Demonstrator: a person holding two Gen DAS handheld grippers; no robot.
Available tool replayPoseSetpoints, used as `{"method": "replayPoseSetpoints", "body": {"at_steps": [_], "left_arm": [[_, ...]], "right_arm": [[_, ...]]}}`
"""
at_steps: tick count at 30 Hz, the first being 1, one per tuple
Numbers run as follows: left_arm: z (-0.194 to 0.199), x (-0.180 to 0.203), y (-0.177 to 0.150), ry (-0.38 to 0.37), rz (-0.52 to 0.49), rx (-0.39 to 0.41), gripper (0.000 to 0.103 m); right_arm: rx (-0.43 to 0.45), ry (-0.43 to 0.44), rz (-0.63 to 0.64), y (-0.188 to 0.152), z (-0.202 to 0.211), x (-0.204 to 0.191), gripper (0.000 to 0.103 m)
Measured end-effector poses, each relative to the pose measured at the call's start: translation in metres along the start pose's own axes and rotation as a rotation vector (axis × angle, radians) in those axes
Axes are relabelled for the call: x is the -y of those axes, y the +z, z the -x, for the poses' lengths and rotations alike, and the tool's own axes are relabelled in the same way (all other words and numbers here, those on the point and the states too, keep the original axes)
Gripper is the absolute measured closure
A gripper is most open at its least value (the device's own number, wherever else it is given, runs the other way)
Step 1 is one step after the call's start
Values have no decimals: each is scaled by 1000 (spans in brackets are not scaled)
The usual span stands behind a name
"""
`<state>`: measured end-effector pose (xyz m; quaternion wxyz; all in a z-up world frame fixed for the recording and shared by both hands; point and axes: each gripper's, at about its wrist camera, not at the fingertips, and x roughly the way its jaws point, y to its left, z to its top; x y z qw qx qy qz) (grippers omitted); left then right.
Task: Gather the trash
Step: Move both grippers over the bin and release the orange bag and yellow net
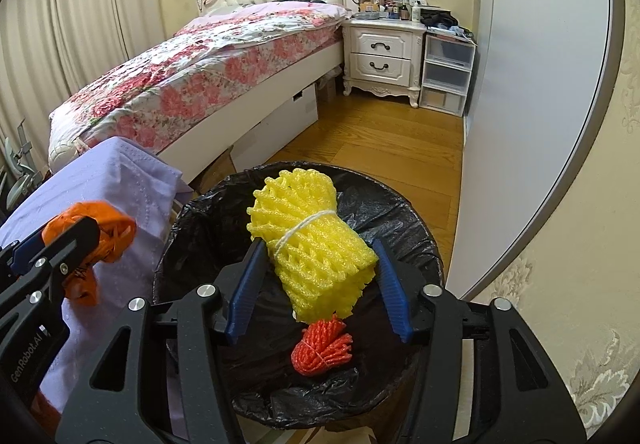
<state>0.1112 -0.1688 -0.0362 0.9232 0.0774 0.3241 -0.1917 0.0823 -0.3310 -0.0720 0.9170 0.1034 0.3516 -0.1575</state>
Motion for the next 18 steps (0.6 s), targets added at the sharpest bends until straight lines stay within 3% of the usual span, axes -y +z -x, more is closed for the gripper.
{"method": "replayPoseSetpoints", "body": {"at_steps": [2, 7, 18], "left_arm": [[-1, -3, 1, 4, 6, 0, 44], [0, -6, 1, 12, 12, 1, 33], [16, -24, -1, 54, 51, 0, 30]], "right_arm": [[-1, -5, -4, 0, -1, 2, 46], [-2, -18, -9, -1, 0, 3, 45], [23, -16, 8, -1, 18, 1, 45]]}}
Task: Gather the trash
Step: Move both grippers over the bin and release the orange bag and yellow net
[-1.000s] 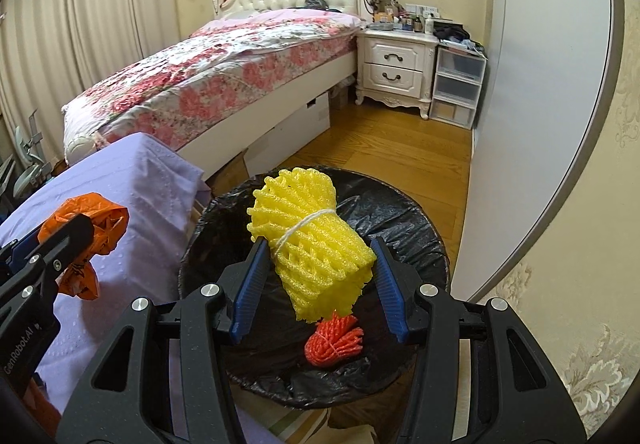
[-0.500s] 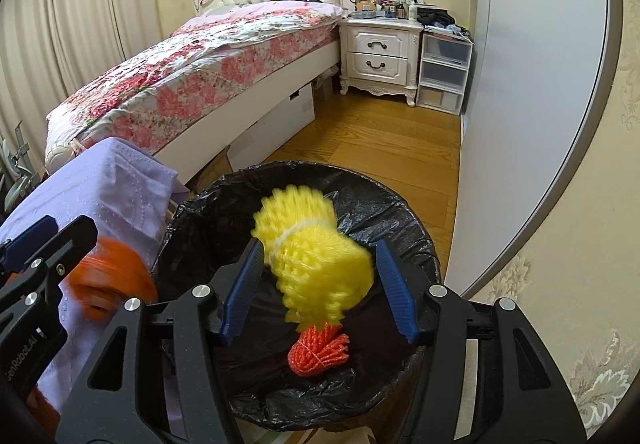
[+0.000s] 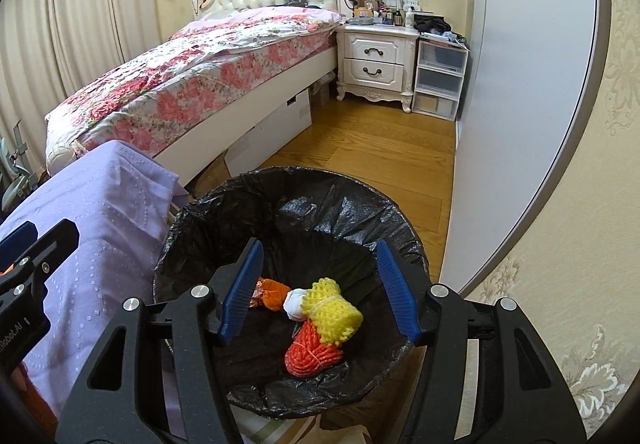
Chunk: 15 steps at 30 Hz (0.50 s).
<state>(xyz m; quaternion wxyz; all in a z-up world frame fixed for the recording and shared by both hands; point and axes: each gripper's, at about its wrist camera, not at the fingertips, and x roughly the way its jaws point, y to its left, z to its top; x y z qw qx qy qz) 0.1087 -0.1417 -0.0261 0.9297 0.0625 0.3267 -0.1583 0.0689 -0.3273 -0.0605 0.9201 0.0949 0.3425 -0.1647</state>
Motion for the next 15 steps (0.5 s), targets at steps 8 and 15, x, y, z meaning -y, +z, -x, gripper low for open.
{"method": "replayPoseSetpoints", "body": {"at_steps": [8, 15], "left_arm": [[28, -25, -10, 37, 32, 1, 30], [64, -57, -25, 90, 70, 10, 29]], "right_arm": [[2, 43, 26, -6, 23, -12, 44], [6, 105, 82, -19, 48, -36, 44]]}}
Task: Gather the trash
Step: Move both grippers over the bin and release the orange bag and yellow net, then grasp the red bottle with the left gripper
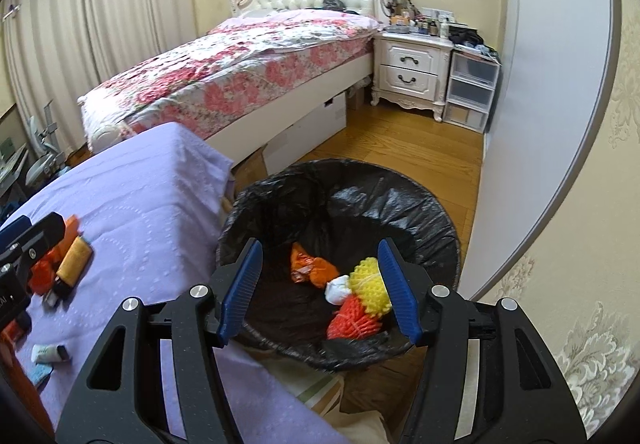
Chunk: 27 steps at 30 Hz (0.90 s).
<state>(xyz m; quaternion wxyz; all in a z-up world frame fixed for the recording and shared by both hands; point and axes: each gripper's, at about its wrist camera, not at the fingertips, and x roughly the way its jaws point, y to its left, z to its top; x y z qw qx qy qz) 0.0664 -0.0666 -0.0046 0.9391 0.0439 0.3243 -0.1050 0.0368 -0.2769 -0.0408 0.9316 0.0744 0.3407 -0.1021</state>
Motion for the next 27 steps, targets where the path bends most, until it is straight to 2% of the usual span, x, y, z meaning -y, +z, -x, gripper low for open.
{"method": "replayPoseSetpoints", "body": {"at_steps": [5, 18, 27], "left_arm": [[18, -31, -14, 51, 32, -4, 29], [36, -119, -65, 200, 150, -95, 29], [33, -144, -81, 184, 159, -158, 29]], "right_arm": [[-14, 64, 39, -9, 11, -24, 44], [-36, 177, 175, -32, 29, -94, 44], [-59, 213, 231, -40, 29, -126, 44]]}}
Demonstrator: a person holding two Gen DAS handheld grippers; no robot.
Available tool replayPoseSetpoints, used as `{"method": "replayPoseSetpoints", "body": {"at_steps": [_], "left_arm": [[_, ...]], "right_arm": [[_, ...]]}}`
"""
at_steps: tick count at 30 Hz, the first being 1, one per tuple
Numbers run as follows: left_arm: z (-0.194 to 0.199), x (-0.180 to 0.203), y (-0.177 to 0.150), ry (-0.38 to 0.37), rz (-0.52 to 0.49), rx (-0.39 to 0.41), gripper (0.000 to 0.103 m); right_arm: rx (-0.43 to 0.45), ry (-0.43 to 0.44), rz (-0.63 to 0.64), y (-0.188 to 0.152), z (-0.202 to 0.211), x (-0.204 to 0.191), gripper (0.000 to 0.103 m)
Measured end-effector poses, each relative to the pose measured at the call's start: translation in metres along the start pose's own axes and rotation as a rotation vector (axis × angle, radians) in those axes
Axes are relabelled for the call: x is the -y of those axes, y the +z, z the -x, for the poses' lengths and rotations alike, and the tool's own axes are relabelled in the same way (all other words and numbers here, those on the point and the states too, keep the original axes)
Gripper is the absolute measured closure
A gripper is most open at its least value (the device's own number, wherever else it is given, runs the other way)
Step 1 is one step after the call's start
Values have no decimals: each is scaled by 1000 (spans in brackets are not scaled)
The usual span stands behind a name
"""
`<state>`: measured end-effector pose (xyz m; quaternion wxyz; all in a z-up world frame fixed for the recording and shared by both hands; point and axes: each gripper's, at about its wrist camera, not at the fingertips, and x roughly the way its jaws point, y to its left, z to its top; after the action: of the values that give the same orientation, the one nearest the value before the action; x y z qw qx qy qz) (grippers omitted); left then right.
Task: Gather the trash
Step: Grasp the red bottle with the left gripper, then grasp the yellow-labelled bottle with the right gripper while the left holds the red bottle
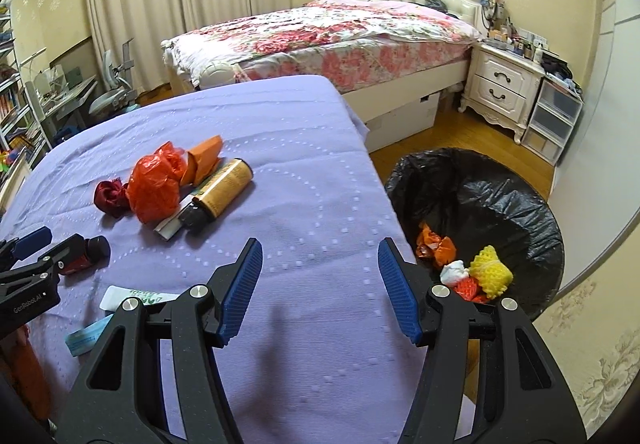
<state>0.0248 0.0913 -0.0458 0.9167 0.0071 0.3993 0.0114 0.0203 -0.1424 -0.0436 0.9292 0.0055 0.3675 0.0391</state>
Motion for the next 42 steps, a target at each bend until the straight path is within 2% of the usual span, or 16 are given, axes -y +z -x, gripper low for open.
{"method": "replayPoseSetpoints", "body": {"at_steps": [4, 9, 14, 15, 19, 24, 29, 36, 42], "left_arm": [[-7, -3, -3, -28, -17, -28, 30], [-12, -4, -6, -71, -26, -59, 47], [-14, -7, -8, -87, -28, -64, 71], [-15, -5, -7, -87, -32, -63, 73], [-14, -5, -8, -89, -36, -53, 77], [-7, -13, -9, -83, -6, -28, 77], [0, -22, -5, -18, -5, 17, 77], [-1, -44, -2, 8, 44, 22, 77], [-3, -53, -2, 14, 66, 17, 77]], "right_arm": [[-8, 5, 12, -1, -3, -8, 44], [-13, 10, 18, 0, -5, -12, 44], [-13, 18, 25, 1, -6, -15, 44], [-13, 20, 27, 1, -7, -15, 44], [-11, 32, 33, 3, -7, -19, 44], [-4, 51, 52, 9, -8, -29, 44], [-4, 71, 74, 21, -17, -43, 44], [-46, 73, 82, 38, -44, -60, 44], [-98, 54, 104, 33, -55, -64, 46]]}}
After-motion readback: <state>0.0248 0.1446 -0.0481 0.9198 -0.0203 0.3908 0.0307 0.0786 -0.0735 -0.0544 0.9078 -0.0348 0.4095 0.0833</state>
